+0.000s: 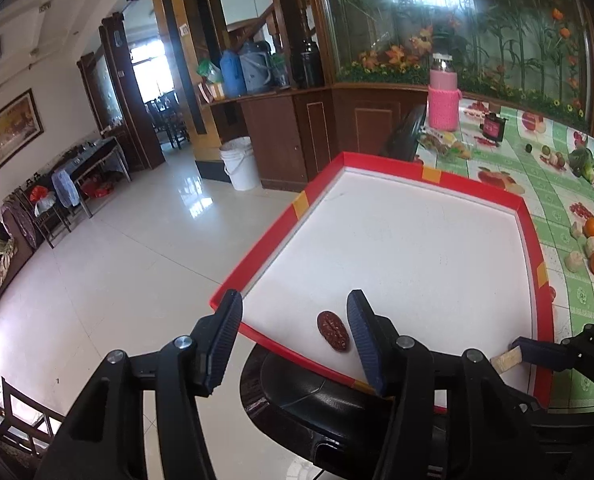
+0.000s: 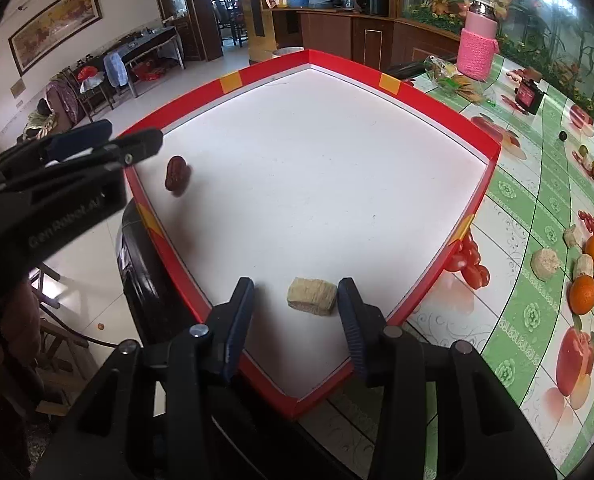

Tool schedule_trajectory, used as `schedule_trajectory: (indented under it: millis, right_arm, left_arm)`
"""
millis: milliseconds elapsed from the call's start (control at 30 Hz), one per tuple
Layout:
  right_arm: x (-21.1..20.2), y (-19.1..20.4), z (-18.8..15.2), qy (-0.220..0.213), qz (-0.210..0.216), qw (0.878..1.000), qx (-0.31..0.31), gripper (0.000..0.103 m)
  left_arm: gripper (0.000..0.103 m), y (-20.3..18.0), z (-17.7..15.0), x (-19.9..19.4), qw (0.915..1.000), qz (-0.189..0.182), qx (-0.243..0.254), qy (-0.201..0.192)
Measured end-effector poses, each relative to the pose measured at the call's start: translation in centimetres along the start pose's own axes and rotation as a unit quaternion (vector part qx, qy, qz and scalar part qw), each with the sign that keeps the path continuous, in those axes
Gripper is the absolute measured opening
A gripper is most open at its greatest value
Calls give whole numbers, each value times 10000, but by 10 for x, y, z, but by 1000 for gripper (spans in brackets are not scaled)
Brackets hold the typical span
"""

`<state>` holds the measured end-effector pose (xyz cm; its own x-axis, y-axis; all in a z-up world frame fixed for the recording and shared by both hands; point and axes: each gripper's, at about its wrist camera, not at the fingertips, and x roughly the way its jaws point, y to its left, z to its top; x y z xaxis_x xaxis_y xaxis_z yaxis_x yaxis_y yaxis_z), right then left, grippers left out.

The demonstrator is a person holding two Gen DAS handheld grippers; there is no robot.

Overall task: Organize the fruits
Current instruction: 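Carry the date into the red-rimmed tray and release while the right gripper drops the cube there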

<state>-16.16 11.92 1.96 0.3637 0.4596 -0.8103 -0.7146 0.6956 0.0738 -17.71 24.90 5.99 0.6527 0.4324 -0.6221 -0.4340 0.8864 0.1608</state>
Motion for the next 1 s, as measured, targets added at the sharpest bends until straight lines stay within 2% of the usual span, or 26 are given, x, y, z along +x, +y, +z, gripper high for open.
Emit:
schedule_trajectory:
  millis: [367, 467, 567, 633, 733, 1000]
  right_arm:
    - [-12, -2, -5, -81, 274, 9995, 156, 45]
    - [-21, -8, -7, -194, 341, 9990, 232, 46]
    - [-39, -22, -10, -499, 266, 9974, 438, 49]
    - [-48, -34, -10, -653, 206, 9959, 597, 55]
    - [-62, -54, -12, -839, 56, 9930, 827, 59]
    - [-77, -95, -23, -942, -134, 9874, 1264, 61]
  left_arm:
    - [59, -16, 3, -21, 9996, -54, 195, -197]
    - [64, -21, 4, -26, 9994, -51, 235, -229]
    - [66, -25, 5, -31, 9992, -68, 274, -277]
    - [68, -28, 6, -34, 9990, -90, 307, -308]
    - [68, -33, 7, -37, 9986, -116, 373, -345]
    - [69, -42, 6, -39, 9983, -58, 488, -328]
